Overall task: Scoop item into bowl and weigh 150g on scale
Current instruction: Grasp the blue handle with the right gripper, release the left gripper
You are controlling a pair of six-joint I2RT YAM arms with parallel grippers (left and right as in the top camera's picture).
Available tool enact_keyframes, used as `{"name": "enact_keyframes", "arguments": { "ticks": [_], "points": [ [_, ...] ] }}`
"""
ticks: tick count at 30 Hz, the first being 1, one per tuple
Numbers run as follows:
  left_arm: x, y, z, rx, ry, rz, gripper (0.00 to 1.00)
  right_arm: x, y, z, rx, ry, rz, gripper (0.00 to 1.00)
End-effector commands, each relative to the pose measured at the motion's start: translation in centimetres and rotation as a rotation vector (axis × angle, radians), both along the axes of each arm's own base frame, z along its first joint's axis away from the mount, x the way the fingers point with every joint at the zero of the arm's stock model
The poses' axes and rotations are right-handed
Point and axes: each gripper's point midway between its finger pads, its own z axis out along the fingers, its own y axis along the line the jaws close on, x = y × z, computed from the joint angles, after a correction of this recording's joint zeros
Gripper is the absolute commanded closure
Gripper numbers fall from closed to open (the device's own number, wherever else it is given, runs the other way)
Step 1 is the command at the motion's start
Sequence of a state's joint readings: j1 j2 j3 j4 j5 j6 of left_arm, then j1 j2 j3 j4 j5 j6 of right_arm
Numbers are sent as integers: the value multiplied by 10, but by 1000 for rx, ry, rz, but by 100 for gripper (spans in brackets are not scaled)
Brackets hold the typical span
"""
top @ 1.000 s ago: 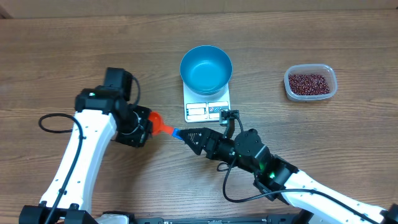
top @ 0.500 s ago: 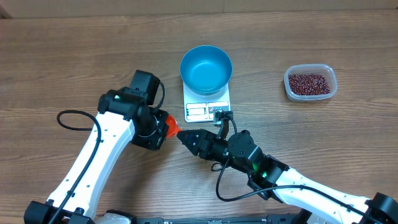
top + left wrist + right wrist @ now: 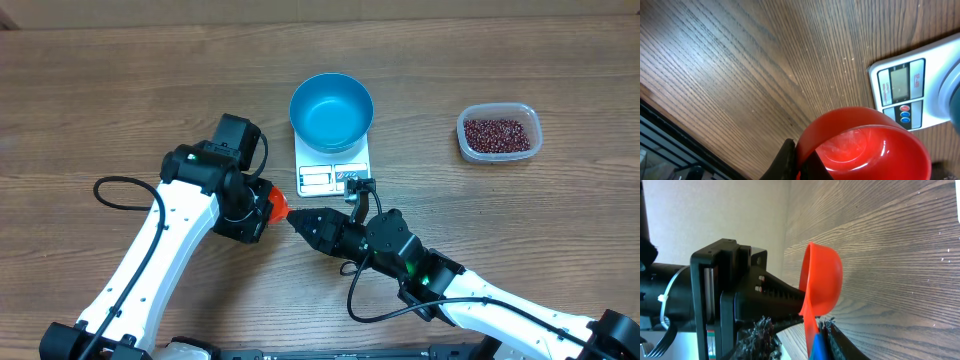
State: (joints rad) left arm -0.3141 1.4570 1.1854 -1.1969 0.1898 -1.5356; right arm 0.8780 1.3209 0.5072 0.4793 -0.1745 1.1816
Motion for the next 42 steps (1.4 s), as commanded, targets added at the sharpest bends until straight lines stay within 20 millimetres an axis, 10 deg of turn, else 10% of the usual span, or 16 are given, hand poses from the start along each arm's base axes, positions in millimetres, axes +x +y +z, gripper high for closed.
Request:
{"name": "enact_keyframes", "arguments": {
  "ticks": [1,31,36,42],
  "points": [
    [1,-5,6,6,-22,-19,96,3,4,9,18,-18,-5,67],
    [-1,-9,6,8,-33,-88,95,3,2,1,-9,1,-11,96],
    [-2,-9,6,12,-32,-97,59,2,0,-5,-30,14,-10,96],
    [2,1,4,69,-54,-114,46,-1,-2,-14,-72,24,-4,96]
  ]
}}
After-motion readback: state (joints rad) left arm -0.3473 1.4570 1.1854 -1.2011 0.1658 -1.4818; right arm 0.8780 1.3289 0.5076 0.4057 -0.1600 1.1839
